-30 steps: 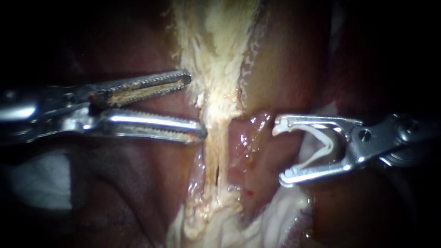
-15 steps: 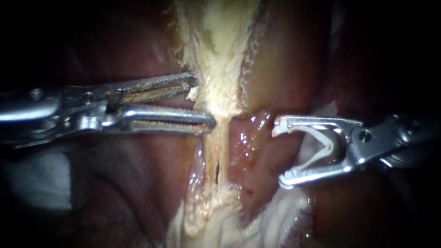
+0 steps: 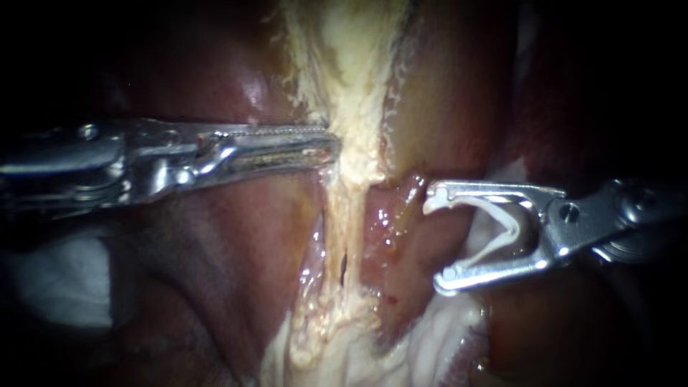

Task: Grabbing gallbladder

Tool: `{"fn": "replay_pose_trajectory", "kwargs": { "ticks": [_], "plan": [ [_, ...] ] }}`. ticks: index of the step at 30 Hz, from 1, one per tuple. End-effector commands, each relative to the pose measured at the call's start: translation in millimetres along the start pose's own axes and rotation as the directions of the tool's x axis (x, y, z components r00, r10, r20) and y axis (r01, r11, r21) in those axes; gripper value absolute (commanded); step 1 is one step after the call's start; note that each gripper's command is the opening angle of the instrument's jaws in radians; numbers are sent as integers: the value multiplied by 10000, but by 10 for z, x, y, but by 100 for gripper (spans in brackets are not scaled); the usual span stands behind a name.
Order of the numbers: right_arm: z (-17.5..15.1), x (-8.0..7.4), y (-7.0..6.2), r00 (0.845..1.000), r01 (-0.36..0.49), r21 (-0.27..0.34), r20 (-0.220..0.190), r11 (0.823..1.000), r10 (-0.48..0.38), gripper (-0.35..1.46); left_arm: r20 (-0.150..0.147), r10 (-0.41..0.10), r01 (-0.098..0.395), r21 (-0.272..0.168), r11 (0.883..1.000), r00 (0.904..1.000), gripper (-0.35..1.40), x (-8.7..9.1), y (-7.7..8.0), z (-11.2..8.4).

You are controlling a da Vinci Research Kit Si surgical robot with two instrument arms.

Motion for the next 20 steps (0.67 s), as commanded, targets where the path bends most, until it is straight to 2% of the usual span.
{"fn": "replay_pose_trajectory", "kwargs": {
  "ticks": [1, 2, 6, 20],
  "plan": [
    [0, 0, 0, 10000, 0, 1, 2, 10000, 0, 57, -97, -118, 118, -54, 9999, 9999, -35, 1, 2, -4],
    [-1, 0, 0, 10000, 1, 1, 3, 10000, -1, 57, -222, -129, 128, -57, 9999, 9997, -35, 1, 4, -6],
    [-1, 0, 0, 10000, 1, 4, 7, 10000, -1, 57, -362, -170, 169, -14, 9999, 9992, -35, 1, 3, -8],
    [-1, 0, 0, 10000, 2, 4, 6, 10000, -2, 57, -387, -416, 416, -20, 9991, 9984, -35, 1, -1, -10]
  ]
}}
